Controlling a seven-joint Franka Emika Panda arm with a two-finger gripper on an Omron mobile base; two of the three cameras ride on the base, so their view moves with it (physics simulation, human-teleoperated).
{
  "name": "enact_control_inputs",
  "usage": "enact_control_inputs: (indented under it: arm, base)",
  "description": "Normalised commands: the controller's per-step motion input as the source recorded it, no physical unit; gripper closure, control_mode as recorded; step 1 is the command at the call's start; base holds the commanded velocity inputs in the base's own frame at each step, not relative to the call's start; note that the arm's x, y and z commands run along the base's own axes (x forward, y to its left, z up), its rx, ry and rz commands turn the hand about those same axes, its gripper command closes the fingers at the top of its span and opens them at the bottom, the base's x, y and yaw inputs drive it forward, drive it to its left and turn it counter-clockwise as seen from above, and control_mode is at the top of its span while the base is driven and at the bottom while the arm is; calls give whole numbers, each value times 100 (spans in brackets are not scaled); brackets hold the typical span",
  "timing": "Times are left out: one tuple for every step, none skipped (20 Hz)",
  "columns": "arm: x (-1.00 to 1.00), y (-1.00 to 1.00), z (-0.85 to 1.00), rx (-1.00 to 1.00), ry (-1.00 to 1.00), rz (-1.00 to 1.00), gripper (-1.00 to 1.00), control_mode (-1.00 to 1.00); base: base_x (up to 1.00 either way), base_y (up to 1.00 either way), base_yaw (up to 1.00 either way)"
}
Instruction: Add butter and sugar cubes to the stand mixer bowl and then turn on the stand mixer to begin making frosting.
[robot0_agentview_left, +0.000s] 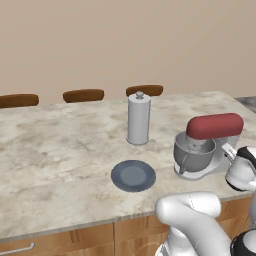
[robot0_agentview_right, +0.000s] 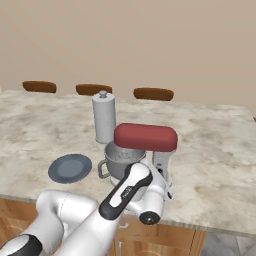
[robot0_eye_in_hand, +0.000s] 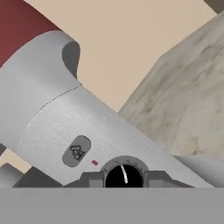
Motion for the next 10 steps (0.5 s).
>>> enact_control_inputs:
  arm:
    - [0, 6, 0, 28, 6, -8, 100, -100]
    - [0, 8, 0, 27, 6, -8, 100, -100]
    - [0, 7, 0, 28, 6, -8, 100, -100]
    - [0, 6, -2, 27, 6, -8, 100, -100]
    - [0, 5, -4, 27, 6, -8, 100, -100]
    - [0, 5, -5, 27, 6, -8, 100, -100]
    - [0, 6, -7, 27, 5, -8, 100, -100]
    - [0, 6, -8, 27, 5, -8, 100, -100]
    - [0, 8, -7, 26, 6, -8, 100, -100]
    - [0, 8, -10, 26, 5, -8, 100, -100]
  base:
    - [0, 0, 0]
    - [0, 0, 0]
    - [0, 0, 0]
    - [0, 0, 0]
    - [0, 0, 0]
    - [0, 0, 0]
    - [0, 0, 0]
    - [0, 0, 0]
    - [0, 0, 0]
    - [0, 0, 0]
